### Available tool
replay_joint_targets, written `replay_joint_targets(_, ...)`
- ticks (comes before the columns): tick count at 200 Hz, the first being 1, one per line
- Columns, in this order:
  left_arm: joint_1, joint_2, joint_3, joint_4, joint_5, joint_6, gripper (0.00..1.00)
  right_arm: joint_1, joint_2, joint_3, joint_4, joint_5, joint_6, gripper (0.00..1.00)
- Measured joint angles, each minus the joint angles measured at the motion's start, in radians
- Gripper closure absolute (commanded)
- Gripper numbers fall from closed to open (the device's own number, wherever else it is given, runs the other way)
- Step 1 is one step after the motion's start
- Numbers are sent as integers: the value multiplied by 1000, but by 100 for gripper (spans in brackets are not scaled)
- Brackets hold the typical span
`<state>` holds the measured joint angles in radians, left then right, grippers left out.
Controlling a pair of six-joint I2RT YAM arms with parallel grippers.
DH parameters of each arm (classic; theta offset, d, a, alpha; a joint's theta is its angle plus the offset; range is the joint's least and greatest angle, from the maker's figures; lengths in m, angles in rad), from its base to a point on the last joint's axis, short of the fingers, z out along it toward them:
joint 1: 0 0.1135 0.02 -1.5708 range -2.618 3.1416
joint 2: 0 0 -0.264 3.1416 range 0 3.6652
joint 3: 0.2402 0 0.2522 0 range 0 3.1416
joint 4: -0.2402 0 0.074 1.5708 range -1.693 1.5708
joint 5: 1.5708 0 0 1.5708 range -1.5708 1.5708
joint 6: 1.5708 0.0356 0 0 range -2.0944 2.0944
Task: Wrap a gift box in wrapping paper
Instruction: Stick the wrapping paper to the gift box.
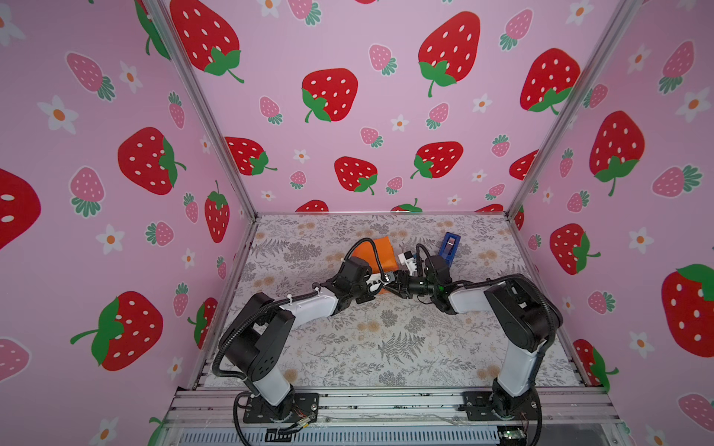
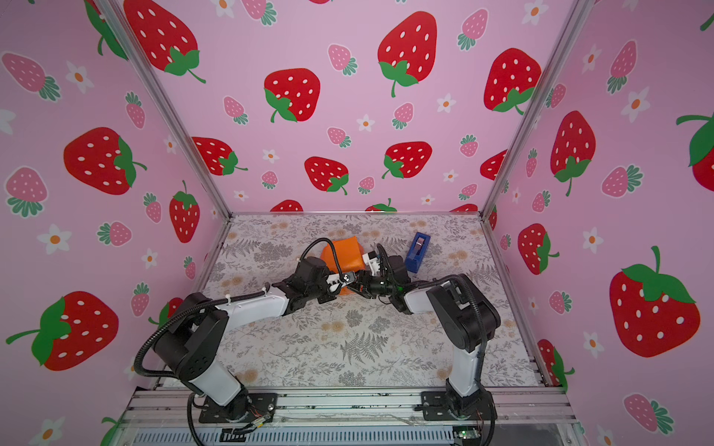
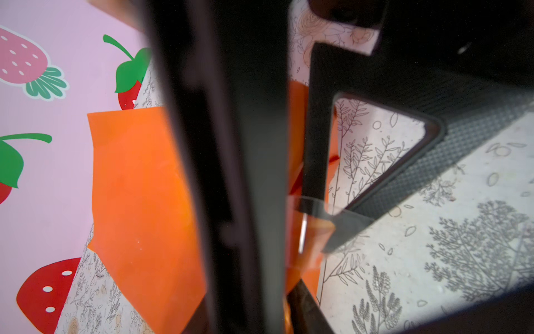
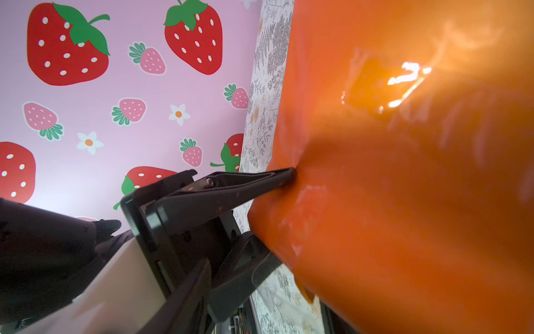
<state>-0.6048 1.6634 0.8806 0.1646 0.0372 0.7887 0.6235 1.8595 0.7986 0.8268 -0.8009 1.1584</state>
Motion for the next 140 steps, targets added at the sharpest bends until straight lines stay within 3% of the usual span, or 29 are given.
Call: replay_joint_targets(140,4,0,1,0,9,-9,64,-2,-30,-24,21,17,14,43)
